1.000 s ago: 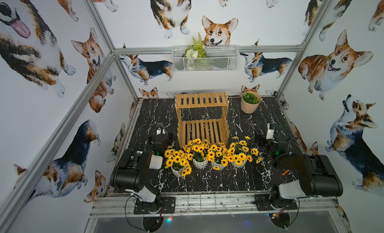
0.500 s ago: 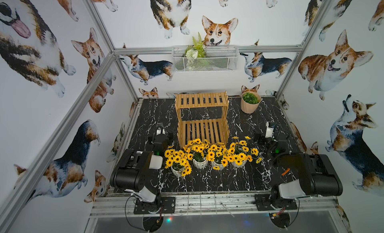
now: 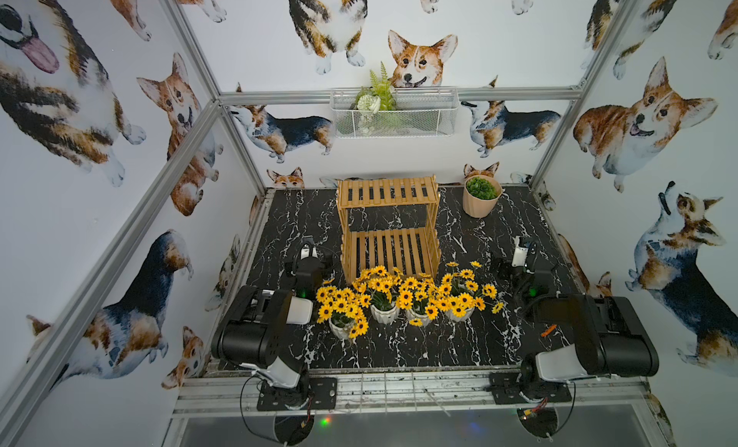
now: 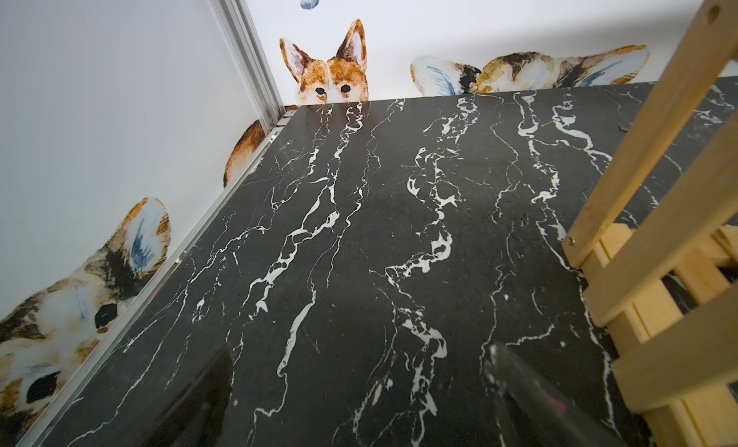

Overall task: Take the sunflower pots off the shelves
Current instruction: Reset both arms

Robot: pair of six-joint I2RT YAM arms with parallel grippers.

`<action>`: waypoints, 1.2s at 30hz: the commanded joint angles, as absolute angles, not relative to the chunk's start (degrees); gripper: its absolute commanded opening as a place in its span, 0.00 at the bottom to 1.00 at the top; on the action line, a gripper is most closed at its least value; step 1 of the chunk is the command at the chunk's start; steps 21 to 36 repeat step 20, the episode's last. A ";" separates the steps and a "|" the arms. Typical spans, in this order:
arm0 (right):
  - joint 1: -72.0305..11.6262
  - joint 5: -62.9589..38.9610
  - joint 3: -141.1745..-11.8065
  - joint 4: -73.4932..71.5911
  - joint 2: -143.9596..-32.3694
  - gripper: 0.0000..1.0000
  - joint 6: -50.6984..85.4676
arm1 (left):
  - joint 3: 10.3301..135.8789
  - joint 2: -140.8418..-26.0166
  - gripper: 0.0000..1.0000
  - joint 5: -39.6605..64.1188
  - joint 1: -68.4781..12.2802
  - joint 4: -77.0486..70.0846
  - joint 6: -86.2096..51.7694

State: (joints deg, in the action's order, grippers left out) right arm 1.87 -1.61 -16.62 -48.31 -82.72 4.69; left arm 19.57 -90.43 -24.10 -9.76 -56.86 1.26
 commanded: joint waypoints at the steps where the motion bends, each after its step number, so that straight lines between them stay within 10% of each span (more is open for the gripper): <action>1: 1.78 -4.87 -19.88 -45.41 -83.31 1.00 3.85 | 19.91 -90.53 1.00 -23.95 -9.71 -58.38 1.58; 36: 1.76 -3.91 -19.45 -46.41 -83.32 1.00 4.23 | 19.86 -90.53 1.00 -23.92 -9.68 -58.45 1.58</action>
